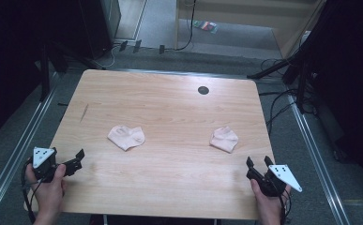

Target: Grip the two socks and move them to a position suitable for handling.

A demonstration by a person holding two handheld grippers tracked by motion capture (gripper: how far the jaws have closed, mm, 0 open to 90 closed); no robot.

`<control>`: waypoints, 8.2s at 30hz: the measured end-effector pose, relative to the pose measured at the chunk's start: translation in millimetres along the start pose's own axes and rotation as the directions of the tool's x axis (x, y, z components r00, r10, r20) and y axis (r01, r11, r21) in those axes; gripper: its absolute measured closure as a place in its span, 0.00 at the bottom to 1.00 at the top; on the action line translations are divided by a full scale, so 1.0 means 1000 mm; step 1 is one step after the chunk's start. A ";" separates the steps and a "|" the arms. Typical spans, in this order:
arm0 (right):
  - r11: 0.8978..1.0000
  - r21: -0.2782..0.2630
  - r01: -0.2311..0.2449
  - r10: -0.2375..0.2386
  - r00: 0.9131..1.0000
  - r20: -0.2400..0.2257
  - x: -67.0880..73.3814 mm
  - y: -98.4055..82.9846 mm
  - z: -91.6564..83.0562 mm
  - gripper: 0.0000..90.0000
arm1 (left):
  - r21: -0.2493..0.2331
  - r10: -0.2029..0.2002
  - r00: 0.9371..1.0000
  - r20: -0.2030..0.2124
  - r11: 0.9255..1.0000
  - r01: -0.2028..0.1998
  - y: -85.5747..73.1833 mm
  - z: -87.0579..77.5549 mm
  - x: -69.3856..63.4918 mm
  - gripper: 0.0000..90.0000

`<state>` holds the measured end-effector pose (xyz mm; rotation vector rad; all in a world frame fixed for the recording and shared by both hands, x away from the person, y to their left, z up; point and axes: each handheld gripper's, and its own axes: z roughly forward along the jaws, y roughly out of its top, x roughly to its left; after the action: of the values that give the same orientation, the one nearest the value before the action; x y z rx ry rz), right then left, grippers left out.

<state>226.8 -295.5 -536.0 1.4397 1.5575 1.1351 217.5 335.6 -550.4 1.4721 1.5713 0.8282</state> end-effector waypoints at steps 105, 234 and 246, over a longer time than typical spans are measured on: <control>0.959 0.245 0.141 -0.033 0.917 -0.398 0.187 0.032 0.033 0.62 | -0.012 0.203 0.936 0.288 0.978 -0.208 0.007 -0.001 -0.159 0.00; 0.922 0.349 0.167 0.025 0.874 -0.485 0.163 0.005 0.007 0.99 | 0.256 0.093 0.897 0.433 0.941 -0.221 -0.024 -0.017 -0.159 1.00; 0.960 0.256 0.115 0.017 0.887 -0.462 0.142 0.014 0.015 0.45 | 0.223 -0.007 0.946 0.325 0.972 -0.069 -0.008 -0.003 -0.134 0.49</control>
<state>229.2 -152.7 -519.7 1.3530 2.1469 1.3375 209.9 201.7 -539.8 1.7053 1.4304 0.3991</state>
